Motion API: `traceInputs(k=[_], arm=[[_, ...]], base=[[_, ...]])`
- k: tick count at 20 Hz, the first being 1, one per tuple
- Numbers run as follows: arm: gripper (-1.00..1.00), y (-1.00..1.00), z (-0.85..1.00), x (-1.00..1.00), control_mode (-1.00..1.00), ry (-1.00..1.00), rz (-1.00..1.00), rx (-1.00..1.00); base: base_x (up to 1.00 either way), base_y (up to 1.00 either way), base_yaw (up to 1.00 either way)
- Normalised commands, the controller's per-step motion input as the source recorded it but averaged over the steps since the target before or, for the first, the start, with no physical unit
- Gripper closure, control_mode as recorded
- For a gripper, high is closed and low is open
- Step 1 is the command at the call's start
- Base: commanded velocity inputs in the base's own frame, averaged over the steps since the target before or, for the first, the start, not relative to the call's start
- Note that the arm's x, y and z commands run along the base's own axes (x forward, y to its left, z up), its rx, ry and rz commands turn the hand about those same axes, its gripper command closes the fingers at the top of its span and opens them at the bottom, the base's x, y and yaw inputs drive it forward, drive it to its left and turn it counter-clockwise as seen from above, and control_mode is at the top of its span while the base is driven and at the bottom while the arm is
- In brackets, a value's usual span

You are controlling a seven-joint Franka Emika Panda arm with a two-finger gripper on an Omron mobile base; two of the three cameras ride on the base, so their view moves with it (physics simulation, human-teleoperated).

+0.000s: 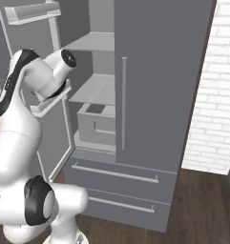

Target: Grab a lemon wedge from the fridge and one ice cube from the ice bowl, and put them in the glass of lemonade.

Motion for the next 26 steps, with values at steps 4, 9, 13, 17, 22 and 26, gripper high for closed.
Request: traceInputs(k=[4, 9, 13, 17, 22, 26], arm=[[-1.00, 0.31, 0.09, -0.81, -1.00, -0.36, -0.03, -0.16], [-1.00, -0.91, 0.03, -0.36, -1.00, -0.14, -0.14, -0.10], [-1.00, -1.00, 0.33, -0.17, -1.00, -0.02, -0.08, -0.23], [-1.00, -1.00, 0.12, -0.29, -1.00, 0.00, -0.01, -0.42], [-1.00, -1.00, -0.06, -0.17, -1.00, 0.00, 0.00, -0.52], [-1.00, -1.00, -0.26, 0.03, -1.00, 0.00, 0.00, -0.44]], base=[[0.00, 0.00, 0.00], [0.00, 0.00, 0.00], [0.00, 0.00, 0.00], [0.00, 0.00, 0.00], [0.00, 0.00, 0.00], [0.00, 0.00, 0.00]])
